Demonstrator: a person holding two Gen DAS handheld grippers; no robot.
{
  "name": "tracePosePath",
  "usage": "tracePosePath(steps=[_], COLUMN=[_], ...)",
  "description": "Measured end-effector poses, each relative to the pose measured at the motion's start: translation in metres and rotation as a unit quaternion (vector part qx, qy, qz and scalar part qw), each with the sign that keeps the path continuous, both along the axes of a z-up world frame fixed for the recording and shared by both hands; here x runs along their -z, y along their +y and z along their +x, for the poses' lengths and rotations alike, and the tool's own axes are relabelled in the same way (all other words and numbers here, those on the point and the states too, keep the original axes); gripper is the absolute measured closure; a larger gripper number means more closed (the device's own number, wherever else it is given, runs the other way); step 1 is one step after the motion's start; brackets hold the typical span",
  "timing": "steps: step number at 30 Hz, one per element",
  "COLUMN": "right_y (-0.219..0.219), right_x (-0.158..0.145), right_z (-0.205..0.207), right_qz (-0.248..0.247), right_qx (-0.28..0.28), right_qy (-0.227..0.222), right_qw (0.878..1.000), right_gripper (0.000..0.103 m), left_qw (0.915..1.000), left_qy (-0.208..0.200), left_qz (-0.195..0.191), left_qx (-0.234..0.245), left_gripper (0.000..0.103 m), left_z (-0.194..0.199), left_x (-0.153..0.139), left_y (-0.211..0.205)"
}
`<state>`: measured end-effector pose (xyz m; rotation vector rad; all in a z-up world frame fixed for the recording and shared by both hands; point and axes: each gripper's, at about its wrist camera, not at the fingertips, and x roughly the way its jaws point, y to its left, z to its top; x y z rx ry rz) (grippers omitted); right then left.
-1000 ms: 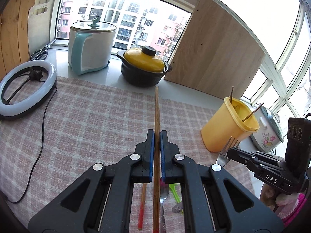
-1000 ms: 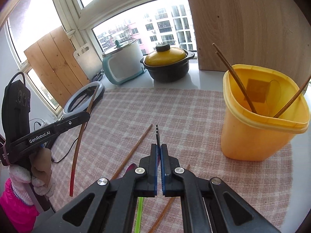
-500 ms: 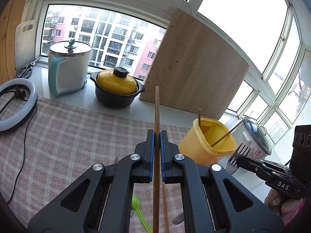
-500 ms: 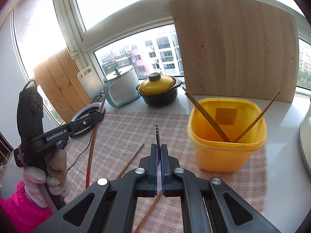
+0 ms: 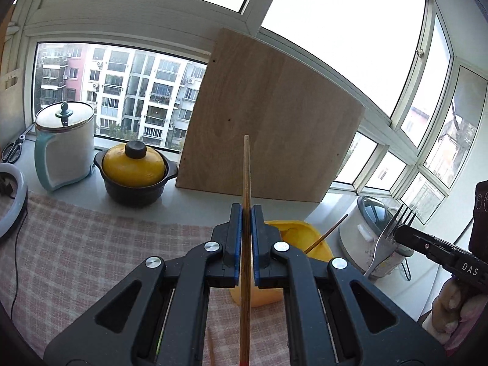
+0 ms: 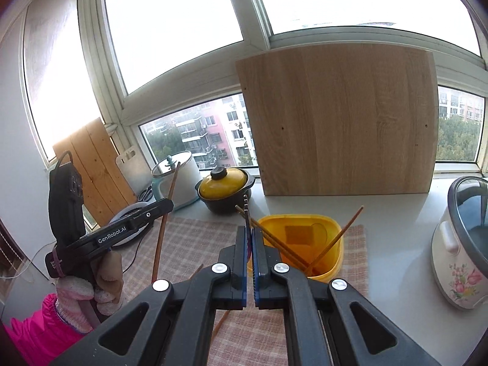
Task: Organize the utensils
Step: 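Lift the fork with the right tool and carry it to the yellow container, then lower the fork into the container and open the right tool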
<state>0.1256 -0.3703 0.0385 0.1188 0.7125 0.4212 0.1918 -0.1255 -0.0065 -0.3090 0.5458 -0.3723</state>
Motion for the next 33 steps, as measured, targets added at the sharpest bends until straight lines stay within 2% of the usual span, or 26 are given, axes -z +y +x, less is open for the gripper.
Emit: tracePosePath(steps=[5, 12, 26, 33], right_y=[-0.018, -0.041, -0.050, -0.052], right_x=[-0.014, -0.020, -0.005, 0.011], right_z=[0.009, 0.030, 0.058, 0.066], right_qz=[-0.002, -0.001, -0.036, -0.046], right_qx=[0.020, 0.048, 0.067, 0.068], right_qy=[-0.020, -0.032, -0.038, -0.020], right_qw=[1.000, 0.998, 0.996, 0.996], right_gripper=[0.103, 0.103, 0.103, 0.103], left_qw=[0.9999, 0.9999, 0.9998, 0.9997], left_qy=[-0.009, -0.009, -0.009, -0.009], left_qz=[-0.009, 0.002, 0.019, -0.012], left_qx=[0.007, 0.011, -0.008, -0.019], left_gripper=[0.099, 0.099, 0.099, 0.099], left_z=[0.017, 0.039, 0.075, 0.090], left_x=[-0.005, -0.001, 0.016, 0.014], left_y=[-0.022, -0.049, -0.076, -0.076])
